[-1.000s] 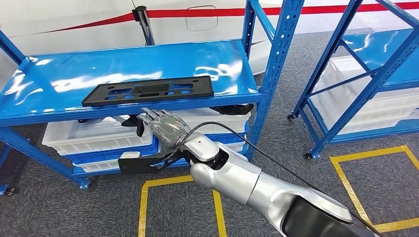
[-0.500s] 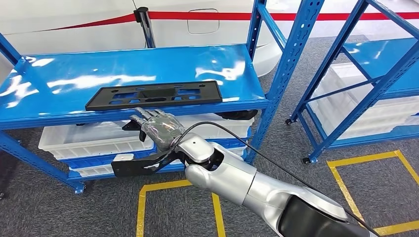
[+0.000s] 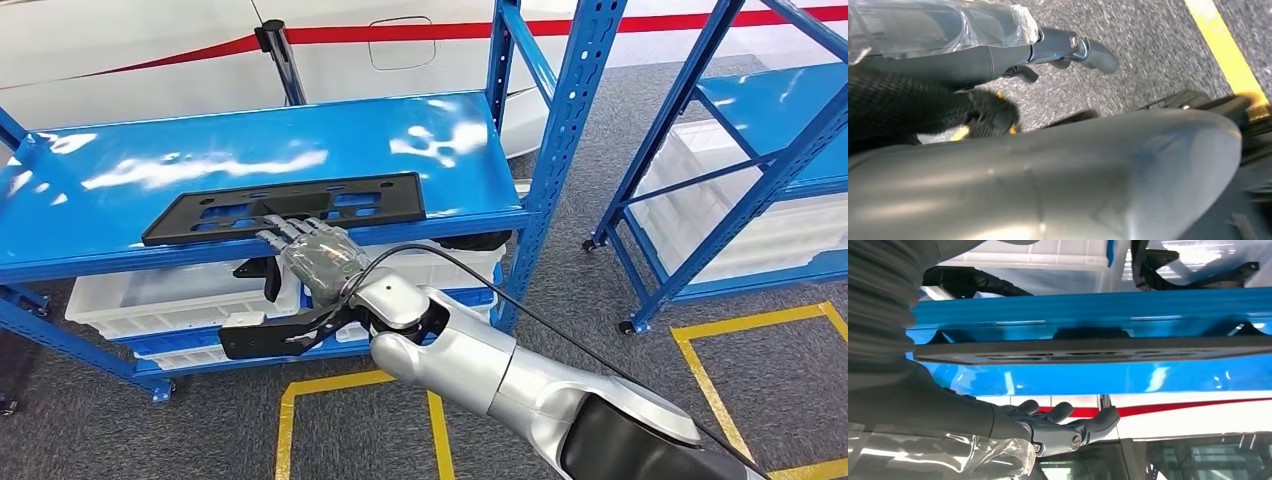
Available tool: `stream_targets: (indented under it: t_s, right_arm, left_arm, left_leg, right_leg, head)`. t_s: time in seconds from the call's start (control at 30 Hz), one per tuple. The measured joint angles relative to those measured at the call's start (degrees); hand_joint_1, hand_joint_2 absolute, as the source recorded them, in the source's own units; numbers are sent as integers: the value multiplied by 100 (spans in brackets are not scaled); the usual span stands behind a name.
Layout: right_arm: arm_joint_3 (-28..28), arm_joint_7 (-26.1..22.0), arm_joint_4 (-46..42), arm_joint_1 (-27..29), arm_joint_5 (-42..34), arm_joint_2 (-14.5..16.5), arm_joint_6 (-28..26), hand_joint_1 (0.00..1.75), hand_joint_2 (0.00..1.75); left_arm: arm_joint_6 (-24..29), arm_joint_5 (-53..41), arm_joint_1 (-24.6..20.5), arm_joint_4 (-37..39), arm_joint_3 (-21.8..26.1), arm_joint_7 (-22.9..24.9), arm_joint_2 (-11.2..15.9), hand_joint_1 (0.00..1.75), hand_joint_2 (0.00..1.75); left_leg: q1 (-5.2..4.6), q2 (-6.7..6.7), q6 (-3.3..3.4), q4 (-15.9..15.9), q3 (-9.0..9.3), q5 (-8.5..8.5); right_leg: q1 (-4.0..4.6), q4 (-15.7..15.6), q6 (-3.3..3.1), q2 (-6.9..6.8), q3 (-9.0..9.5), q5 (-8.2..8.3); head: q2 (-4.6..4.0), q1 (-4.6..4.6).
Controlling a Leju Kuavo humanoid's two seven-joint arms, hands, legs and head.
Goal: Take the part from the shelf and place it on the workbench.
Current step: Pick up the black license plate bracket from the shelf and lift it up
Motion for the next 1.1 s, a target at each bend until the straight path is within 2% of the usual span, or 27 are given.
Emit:
stream_targets:
  t_s: [0.03, 0.07, 0.13, 0.17, 0.2, 0.27, 0.33, 0.37, 0.4, 0.43, 0.5, 0.53, 0.57, 0.6, 0.63, 0.67, 0.7, 0.73, 0.87, 0.9, 0.93, 1.0, 1.03, 1.07, 1.1]
  right_arm:
    - [7, 2, 12, 15, 39, -1, 0, 0, 175]
    - [16, 7, 25, 24, 90, 1, 0, 0, 175]
    - [33, 26, 54, 28, 214, 14, -1, 0, 175]
    - [39, 45, 72, 23, 280, 24, -2, 0, 175]
    - [45, 64, 90, 20, 337, 33, -4, 0, 175]
    - [61, 99, 131, 17, 429, 41, -11, 0, 175]
    - [76, 115, 162, 18, 515, 52, -19, 0, 175]
    - [83, 120, 177, 10, 564, 57, -25, 0, 175]
    - [91, 123, 194, 2, 612, 63, -31, 0, 175]
    - [101, 124, 215, 1, 650, 61, -36, 0, 175]
    - [124, 124, 260, 26, 685, 50, -39, 0, 175]
    - [136, 124, 279, 48, 688, 43, -39, 0, 175]
    - [148, 121, 295, 64, 691, 38, -39, 0, 175]
    - [158, 113, 305, 73, 692, 38, -39, 0, 175]
    - [169, 96, 315, 76, 690, 41, -36, 0, 175]
    - [178, 73, 327, 75, 685, 47, -31, 0, 175]
    - [187, 45, 338, 79, 677, 57, -21, 0, 175]
    - [196, 24, 349, 88, 670, 67, -9, 0, 175]
    - [224, -19, 369, 116, 653, 107, 32, 0, 175]
    - [227, -19, 370, 112, 649, 125, 34, 0, 175]
    - [229, -20, 373, 109, 640, 145, 38, 0, 175]
    - [241, -32, 388, 117, 619, 165, 45, 0, 175]
    - [250, -44, 400, 130, 606, 168, 53, 0, 175]
    - [262, -59, 413, 143, 593, 168, 62, 0, 175]
    - [273, -73, 423, 152, 582, 169, 71, 0, 175]
  left_arm:
    - [-1, 0, -1, 0, 0, 0, 0, 0, 0]
    - [-1, 0, -1, 0, -1, 0, 0, 0, 0]
    - [-4, 1, -1, 0, -1, 0, 1, 0, 0]
    - [-6, 2, -3, 0, -1, 1, 1, 0, 0]
    - [-8, 3, -7, 0, -1, 2, 1, 0, 0]
    - [-10, 4, -13, 0, -1, 7, 1, 0, 0]
    - [-13, 4, -14, 0, -1, 9, -7, 0, 0]
    - [-15, 5, -16, 0, -1, 9, -11, 0, 0]
    - [-16, 6, -18, 0, -1, 9, -17, 0, 0]
    - [-18, 6, -20, 0, -1, 9, -18, 0, 0]
    - [-20, 7, -16, 0, -1, 9, -19, 0, 0]
    - [-21, 7, -12, 0, -1, 9, -19, 0, 0]
    - [-25, 8, -9, 0, -1, 9, -19, 0, 0]
    - [-32, 8, -7, 0, -1, 9, -20, 0, 0]
    - [-40, 9, -7, 0, -1, 9, -20, 0, 0]
    - [-47, 9, -9, 1, 0, 9, -19, 0, 0]
    - [-52, 10, -12, 1, 0, 9, -19, 0, 0]
    - [-55, 10, -14, 2, 0, 9, -17, 0, 0]
    - [-57, 8, -21, 4, -1, 9, -15, 0, 0]
    - [-57, 7, -22, 4, -1, 8, -15, 0, 0]
    - [-57, 7, -26, 4, -1, 8, -15, 0, 0]
    - [-57, 5, -34, 4, -1, 7, -15, 0, 0]
    - [-57, 5, -37, 4, -1, 8, -15, 0, 0]
    - [-57, 4, -38, 4, -1, 7, -15, 0, 0]
    - [-57, 4, -38, 4, -1, 7, -15, 0, 0]
  left_leg:
    - [-1, 0, 0, 118, -122, 56]
    - [-2, 1, 7, -9, -122, 225]
    - [-12, 2, 58, -796, 148, 734]
    - [-29, 1, 91, -1185, 312, 911]
    - [-47, 3, 127, -1446, 423, 998]
    - [-82, -2, 183, -1575, 490, 968]
    - [-57, -6, 231, -1614, 529, 947]
    - [-38, -5, 259, -1639, 567, 937]
    - [-19, -1, 285, -1661, 608, 925]
    - [-14, 1, 308, -1670, 639, 905]
    - [-11, 4, 329, -1671, 684, 858]
    - [-8, 0, 324, -1670, 715, 830]
    - [-3, -6, 312, -1670, 757, 797]
    - [3, -12, 293, -1670, 812, 759]
    - [9, -17, 265, -1670, 864, 717]
    - [1, -22, 231, -1663, 900, 676]
    - [-9, -25, 196, -1660, 915, 645]
    - [-20, -26, 163, -1661, 913, 625]
    - [-5, -16, 56, -1654, 918, 553]
    - [1, -11, 38, -1485, 851, 457]
    - [5, -5, 24, -1179, 708, 321]
    - [-2, 4, 19, -341, 252, 58]
    - [-12, 5, 30, -72, 65, 39]
    - [-27, 5, 55, -25, -23, 133]
    - [-49, 4, 95, -222, 8, 332]
  right_leg:
    - [10, 1, -4, 4, 32, -29]
    - [18, 2, -4, 12, 75, -61]
    - [28, -1, 14, 31, 181, -140]
    - [43, 4, 33, 40, 218, -178]
    - [53, 6, 56, 46, 237, -208]
    - [65, -3, 107, 48, 242, -243]
    - [68, 12, 169, 36, 262, -299]
    - [67, 140, 205, 27, 217, -376]
    - [61, 397, 243, 19, 102, -498]
    - [44, 783, 274, 12, -97, -652]
    - [12, 1586, 321, 8, -588, -882]
    - [-4, 1771, 337, 7, -747, -858]
    - [-19, 1701, 347, 3, -782, -705]
    - [-33, 1395, 354, -3, -698, -452]
    - [-46, 959, 358, -11, -547, -171]
    - [-48, 553, 352, -17, -386, 31]
    - [-45, 270, 326, -18, -279, 138]
    - [-36, 135, 291, -15, -235, 154]
    - [-17, 101, 113, 3, -223, 81]
    - [-25, 95, 76, 4, -202, 68]
    - [-28, 91, 44, 5, -180, 53]
    - [-2, 90, 0, 7, -142, 15]
    - [21, 91, -15, 10, -117, -6]
    - [47, 91, -28, 17, -82, -33]
    - [73, 91, -37, 27, -34, -63]
  head:
    - [0, 1]
    - [0, 0]
    - [0, 0]
    - [0, 1]
    - [1, 2]
    - [1, 8]
    - [1, 17]
    - [1, 23]
    - [1, 28]
    - [0, 35]
    - [0, 39]
    - [0, 41]
    - [0, 42]
    - [0, 44]
    - [0, 44]
    - [0, 45]
    - [1, 44]
    - [1, 44]
    - [0, 46]
    - [0, 42]
    - [0, 36]
    - [0, 26]
    - [0, 24]
    - [0, 24]
    - [0, 24]
